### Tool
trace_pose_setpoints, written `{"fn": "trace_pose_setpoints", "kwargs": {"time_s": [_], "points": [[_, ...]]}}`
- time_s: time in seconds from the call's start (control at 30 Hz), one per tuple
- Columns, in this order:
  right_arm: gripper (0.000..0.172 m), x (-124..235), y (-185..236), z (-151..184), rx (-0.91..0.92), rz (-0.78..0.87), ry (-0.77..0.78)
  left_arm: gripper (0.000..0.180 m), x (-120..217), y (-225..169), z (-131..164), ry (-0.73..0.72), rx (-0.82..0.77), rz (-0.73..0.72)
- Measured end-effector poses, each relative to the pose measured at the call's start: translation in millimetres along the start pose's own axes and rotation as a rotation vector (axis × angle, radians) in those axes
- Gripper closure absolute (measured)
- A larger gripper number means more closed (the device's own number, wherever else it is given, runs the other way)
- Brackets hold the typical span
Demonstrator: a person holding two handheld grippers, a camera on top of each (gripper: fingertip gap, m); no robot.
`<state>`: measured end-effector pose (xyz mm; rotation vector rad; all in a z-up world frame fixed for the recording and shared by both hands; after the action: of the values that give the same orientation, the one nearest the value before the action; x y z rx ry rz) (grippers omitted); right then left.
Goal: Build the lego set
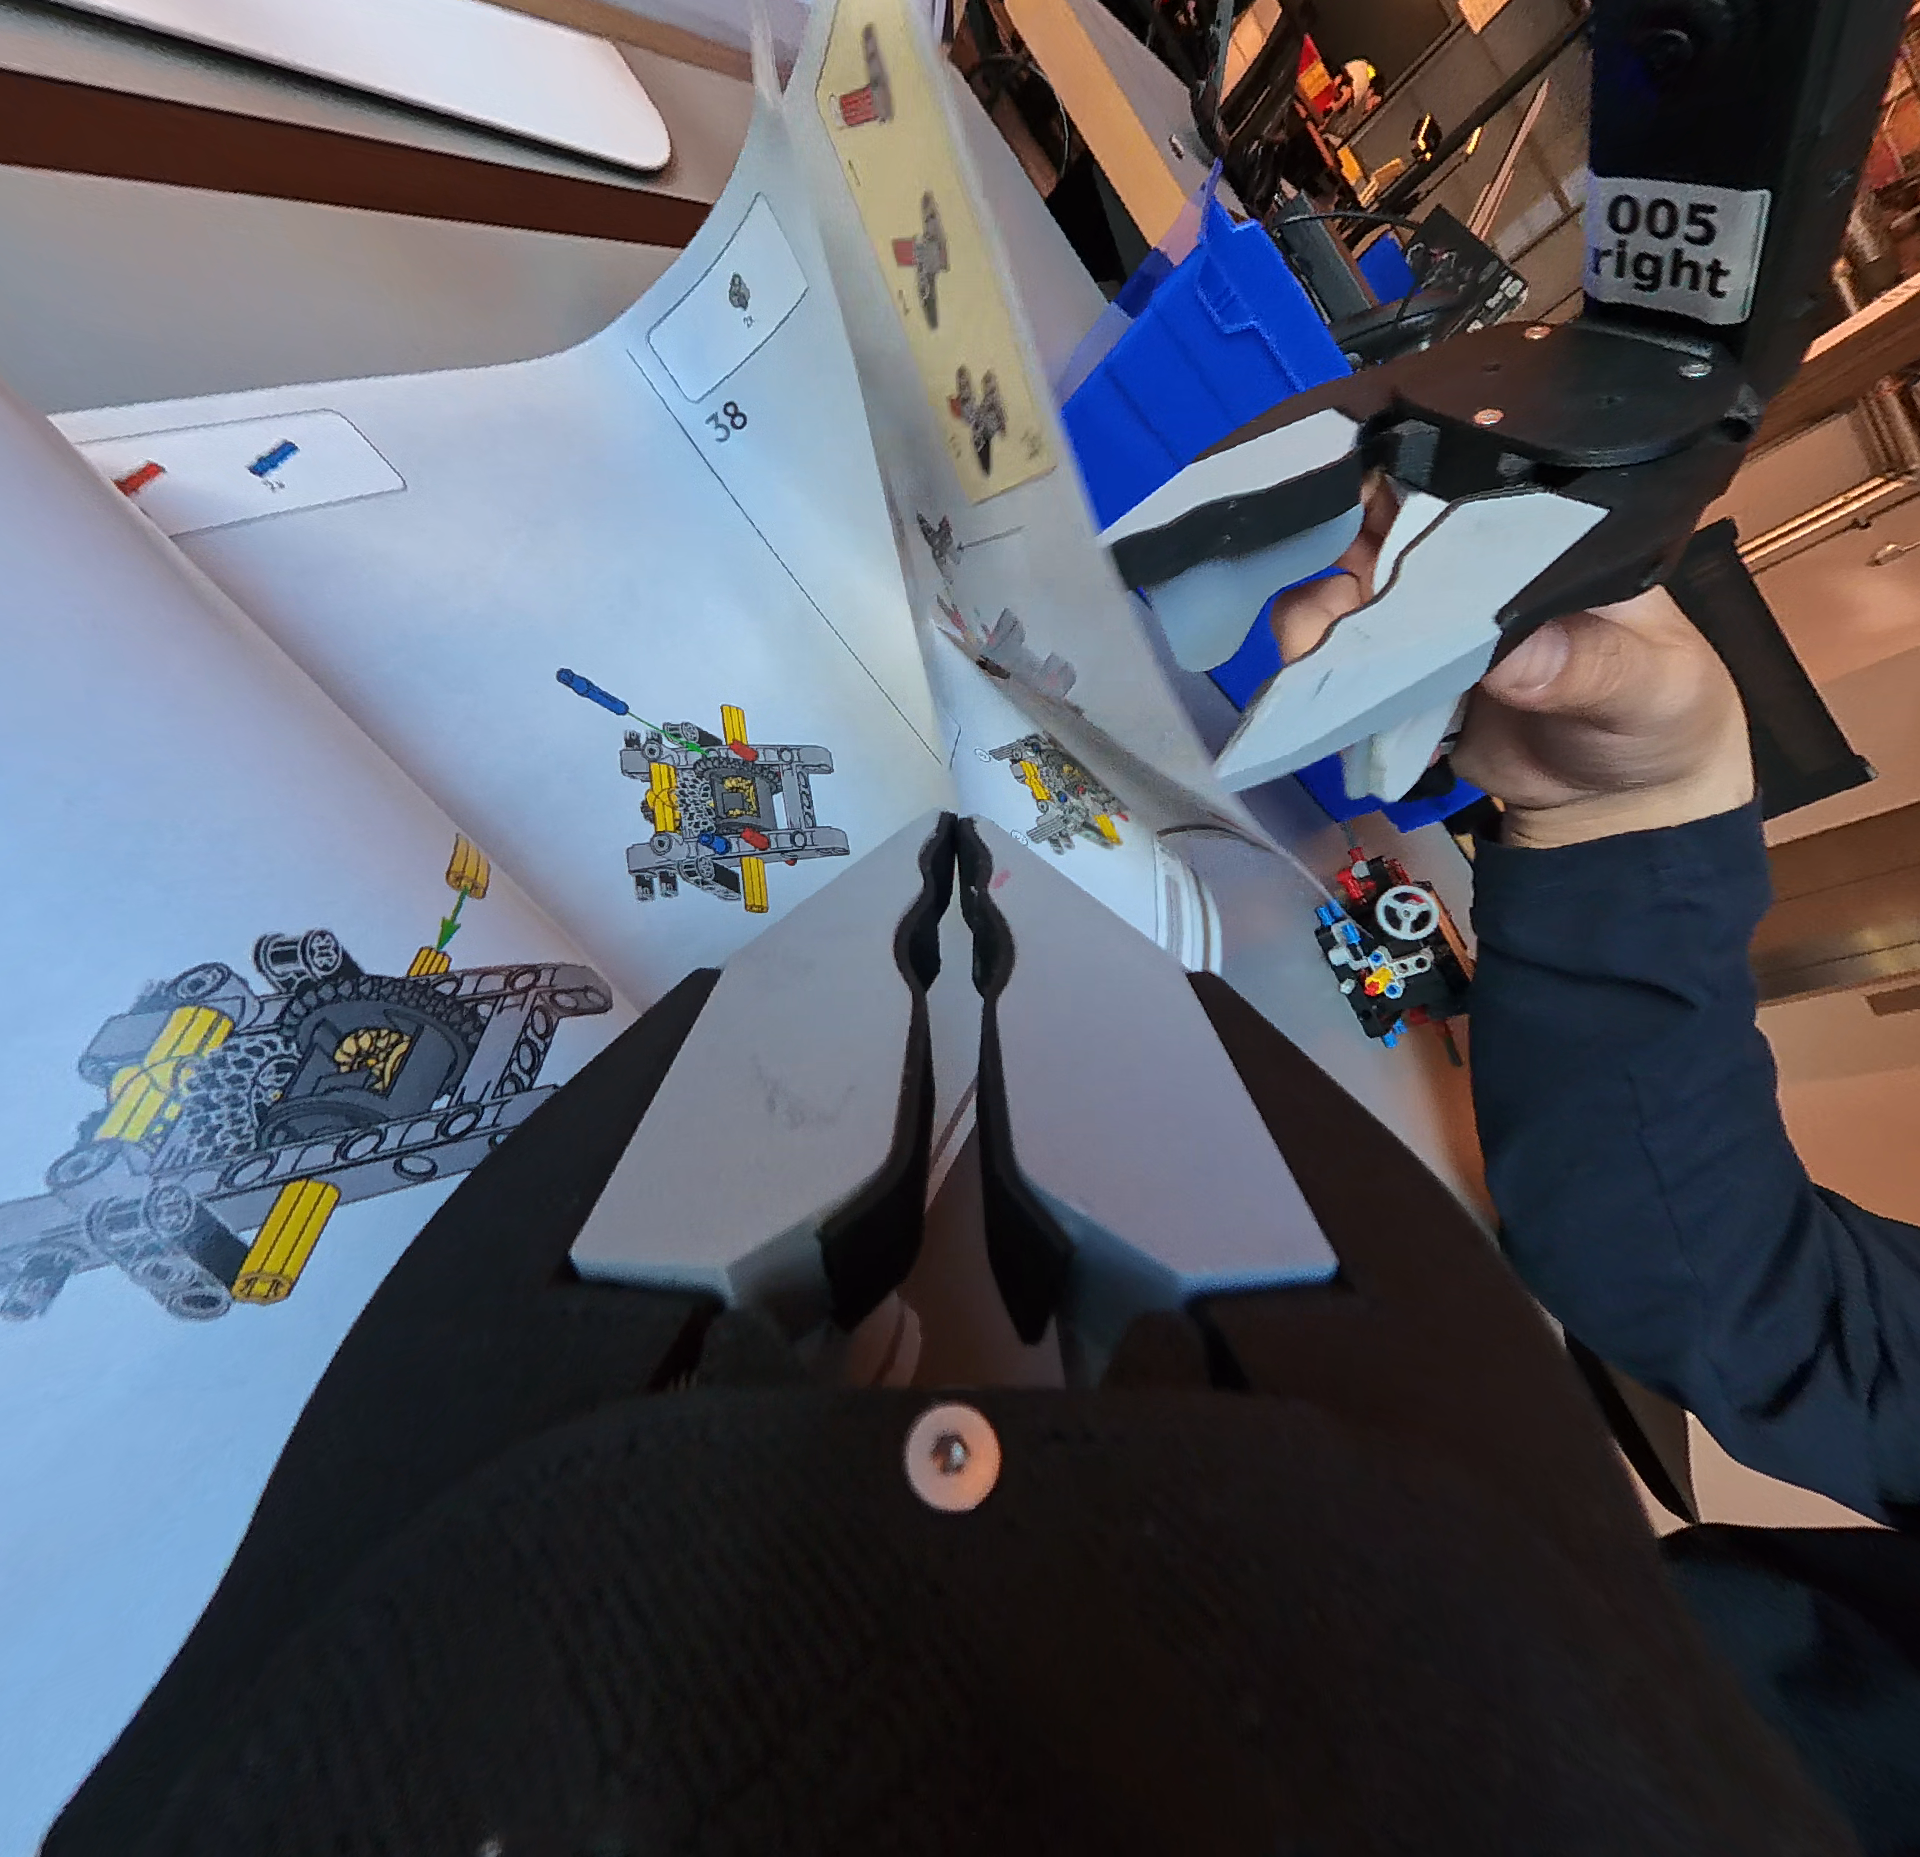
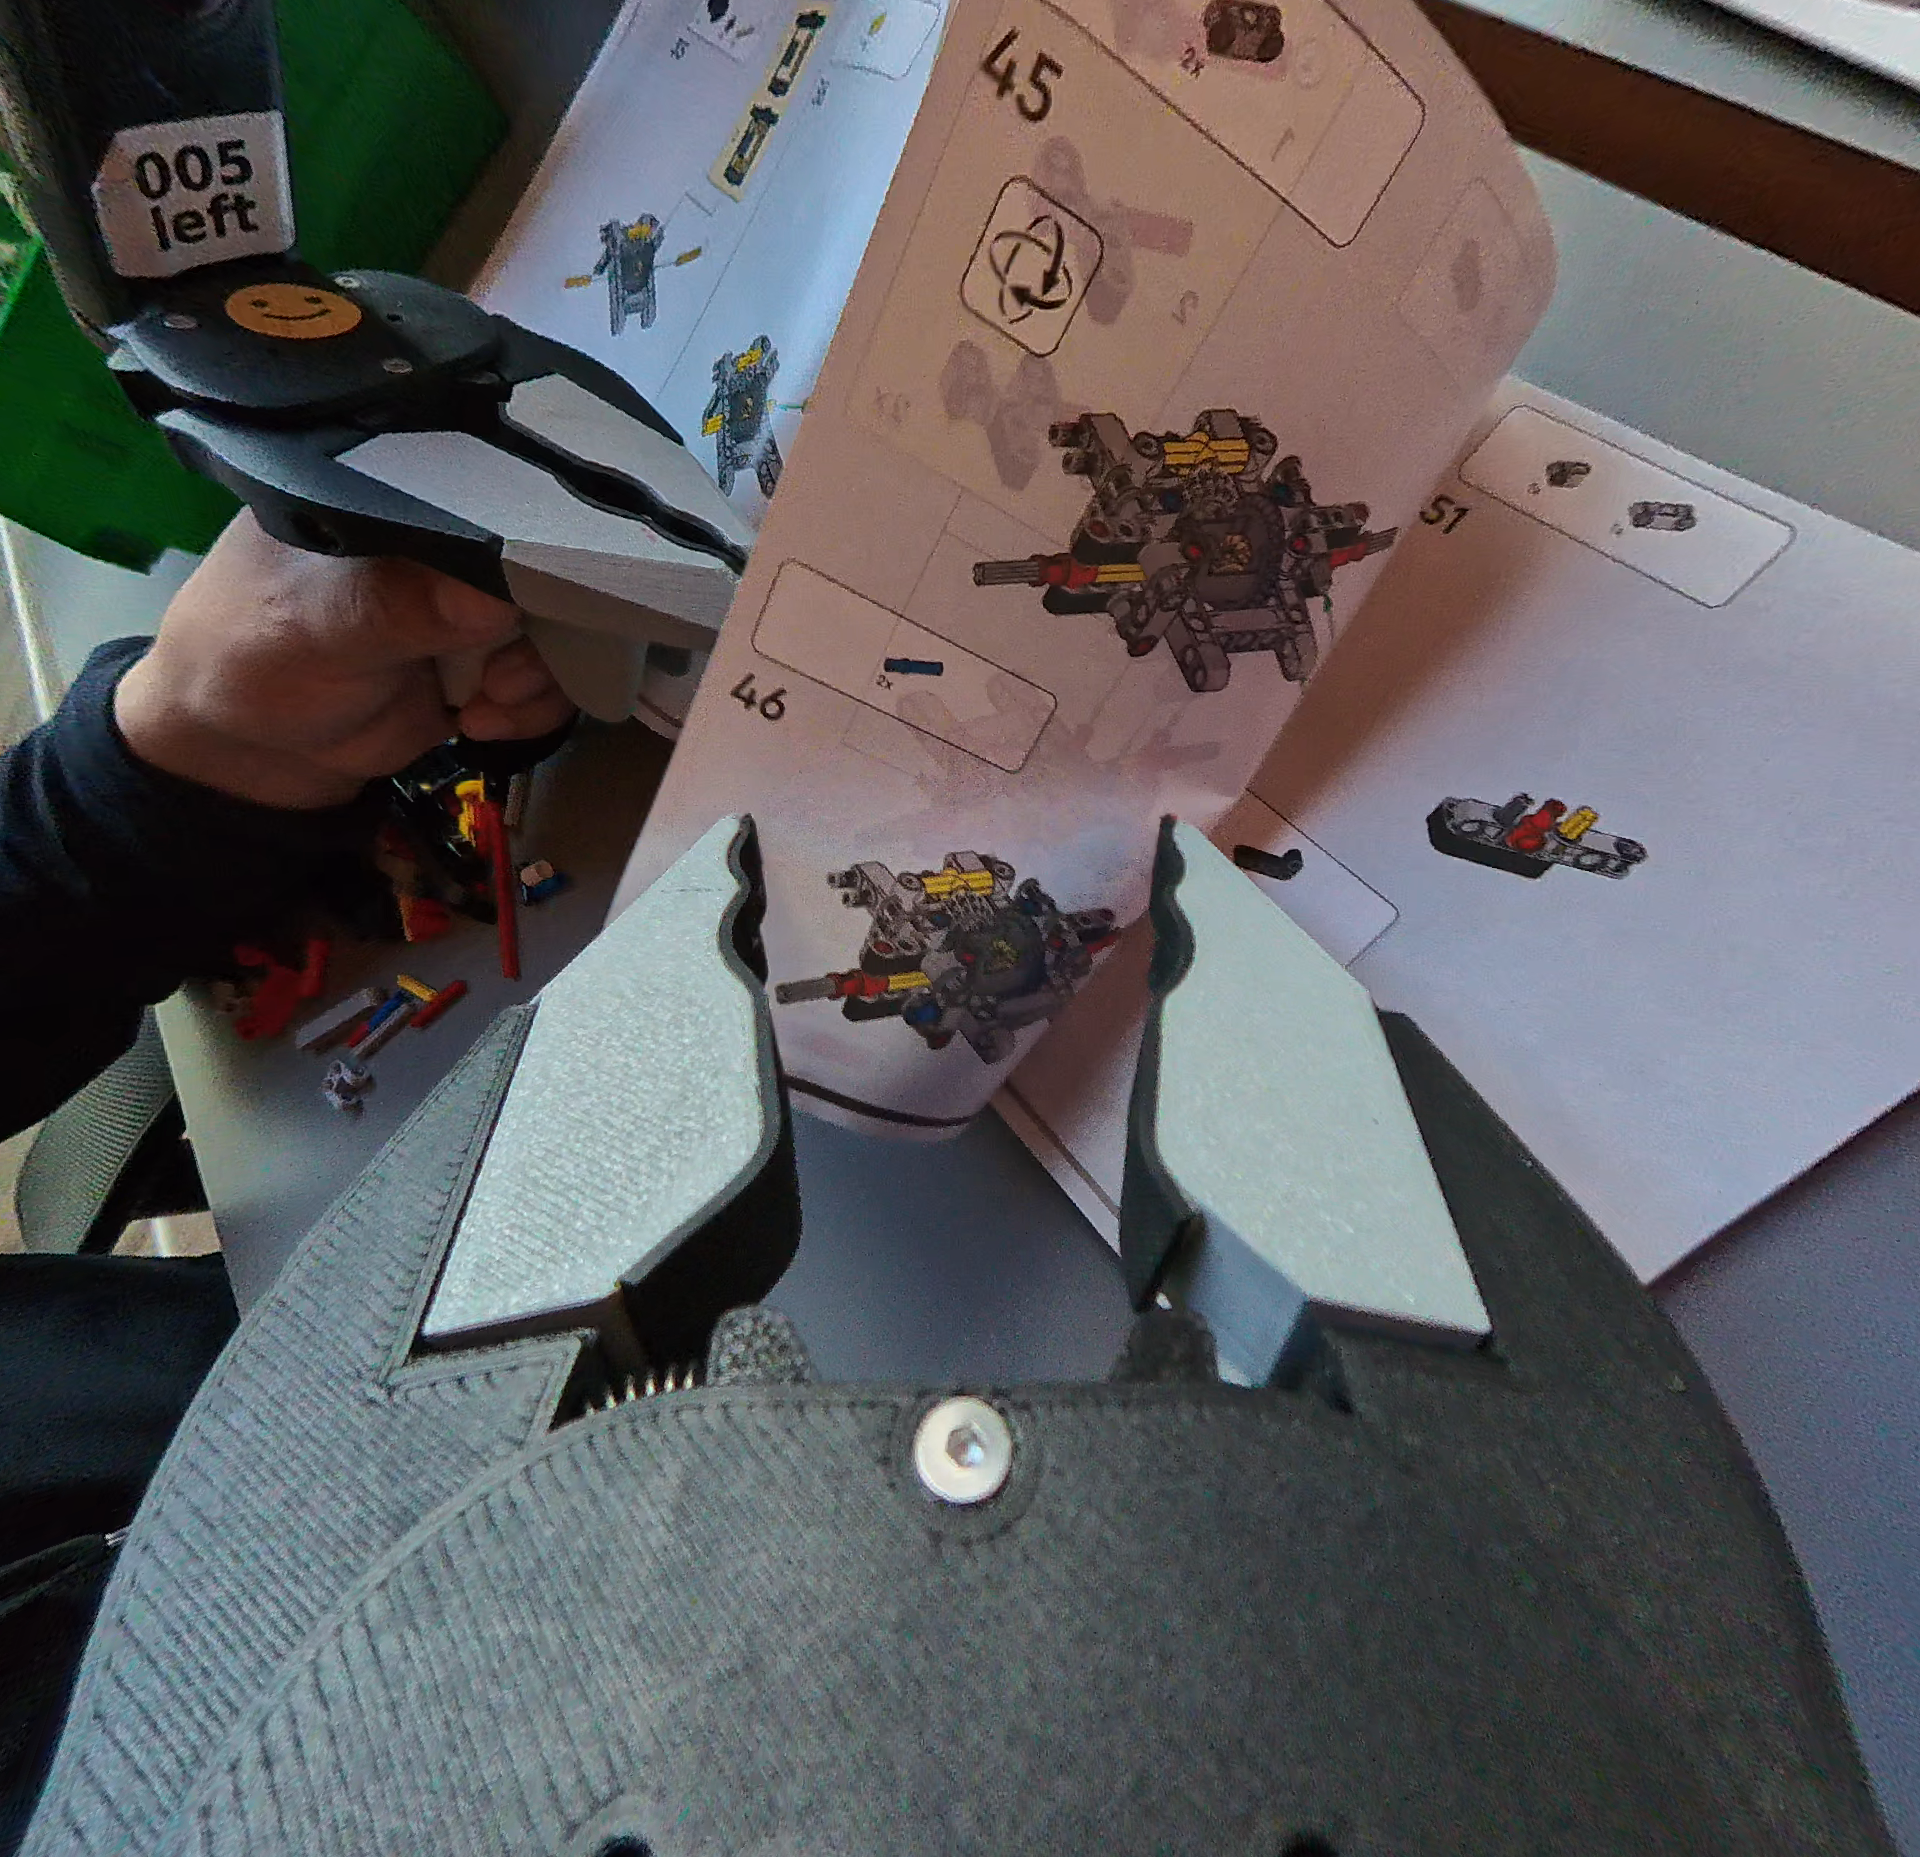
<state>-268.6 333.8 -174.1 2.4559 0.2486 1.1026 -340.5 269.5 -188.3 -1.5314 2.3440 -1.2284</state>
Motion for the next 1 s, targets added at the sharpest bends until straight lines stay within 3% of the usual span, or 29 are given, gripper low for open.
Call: {"fn": "trace_pose_setpoints", "kwargs": {"time_s": [0.33,0.57,0.7,0.83,1.0], "points": [[0.101,33.4,6.2,-19.9,0.015,0.072,-0.119,0.180,24.2,-10.9,-16.9,0.018,-0.051,0.026],[0.106,79.2,38.8,-53.8,0.134,0.081,-0.348,0.180,100.5,-16.8,-49.0,0.025,-0.200,-0.048],[0.107,86.4,50.8,-64.2,0.157,0.037,-0.408,0.180,167.0,6.9,-58.2,0.051,-0.291,-0.318],[0.106,72.8,55.5,-59.4,0.171,0.033,-0.351,0.180,245.6,46.6,-48.0,0.115,-0.238,-0.661],[0.105,46.9,59.8,-52.1,0.183,0.028,-0.252,0.180,301.2,67.0,-37.1,0.158,-0.178,-0.948]]}}
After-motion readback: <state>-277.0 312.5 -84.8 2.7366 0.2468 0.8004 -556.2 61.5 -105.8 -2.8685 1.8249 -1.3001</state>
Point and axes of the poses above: each gripper's, where its closed fingertips meet, x back along the fingers, z out of its underside, y = z × x across the jaws, the point moved 3 cm from there along x, back along the fingers, and after that the axes turned 1 degree about -y, right-handed, at the moved point
